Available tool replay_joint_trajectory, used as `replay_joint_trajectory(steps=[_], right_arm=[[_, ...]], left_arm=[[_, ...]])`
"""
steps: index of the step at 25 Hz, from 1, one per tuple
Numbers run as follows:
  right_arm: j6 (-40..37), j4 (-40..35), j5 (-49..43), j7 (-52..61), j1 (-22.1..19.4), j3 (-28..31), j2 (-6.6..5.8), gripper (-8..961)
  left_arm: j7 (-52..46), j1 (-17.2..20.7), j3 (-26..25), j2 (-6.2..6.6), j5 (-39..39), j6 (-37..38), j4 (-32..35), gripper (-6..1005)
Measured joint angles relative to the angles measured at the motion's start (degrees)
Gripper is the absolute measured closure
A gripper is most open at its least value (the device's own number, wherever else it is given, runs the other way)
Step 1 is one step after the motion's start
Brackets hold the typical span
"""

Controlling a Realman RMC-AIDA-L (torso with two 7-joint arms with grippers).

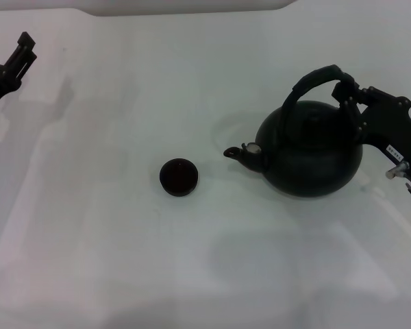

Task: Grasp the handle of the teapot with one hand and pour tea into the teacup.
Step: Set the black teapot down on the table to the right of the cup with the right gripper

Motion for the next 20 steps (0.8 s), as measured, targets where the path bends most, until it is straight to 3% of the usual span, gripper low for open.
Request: replay_joint_trajectory(steps=[17, 20], right_arm=[[1.13, 0.33, 0.15, 1.18, 0.27, -0.01, -0.19, 833], [1.9, 0.13, 0.17, 1.91, 0.27, 0.06, -0.19, 748]], left_arm=[[0.0, -0.07, -0.14, 0.0, -0.17, -0.6, 0.01, 106], [0.0, -0.07, -0.14, 0.0, -0.18, -0.74, 0.0, 106]])
